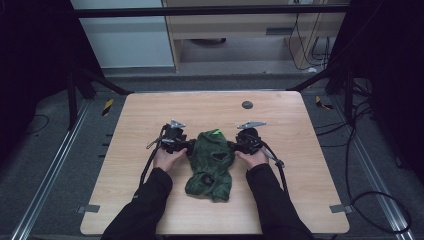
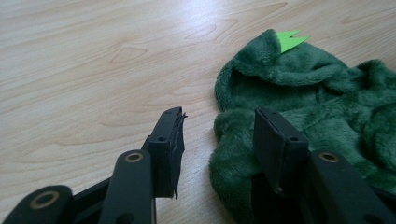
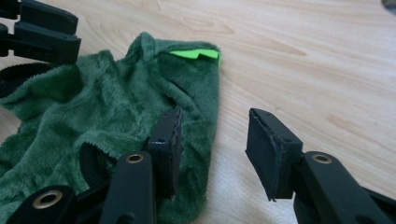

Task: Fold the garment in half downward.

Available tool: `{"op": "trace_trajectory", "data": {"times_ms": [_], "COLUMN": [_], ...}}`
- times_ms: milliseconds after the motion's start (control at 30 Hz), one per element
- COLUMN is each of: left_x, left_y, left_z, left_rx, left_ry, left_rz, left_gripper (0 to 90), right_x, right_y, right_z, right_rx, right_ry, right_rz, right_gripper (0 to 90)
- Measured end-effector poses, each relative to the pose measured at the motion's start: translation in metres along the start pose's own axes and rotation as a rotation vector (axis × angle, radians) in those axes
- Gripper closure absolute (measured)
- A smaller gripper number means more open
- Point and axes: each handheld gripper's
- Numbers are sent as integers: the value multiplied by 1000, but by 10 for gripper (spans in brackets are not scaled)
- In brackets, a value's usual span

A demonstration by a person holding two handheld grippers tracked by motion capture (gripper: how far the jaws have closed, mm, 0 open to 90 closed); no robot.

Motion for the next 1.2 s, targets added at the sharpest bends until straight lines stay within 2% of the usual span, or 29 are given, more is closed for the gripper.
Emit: {"op": "trace_trajectory", "data": {"times_ms": [600, 1000, 1200], "left_x": [9, 9, 9], "left_y": [-14, -16, -15], "left_z": [-1, -6, -6], "left_rx": [33, 48, 55], "left_ry": [10, 15, 16], "left_rz": [68, 90, 98], "left_gripper": [668, 795, 850], "right_x": [10, 13, 14], "right_y": [-13, -16, -18], "right_z": [3, 4, 3], "right_rx": [-7, -12, -26], "right_ry": [12, 15, 0], "right_rz": [66, 96, 103], "right_gripper": [592, 726, 796]}}
Point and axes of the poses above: each handheld gripper's, and its own axes: y roughly backward along the jaws, x roughly out of its underside, z roughly to its left, and after that the axes turned 12 degrees about -z, right-handed
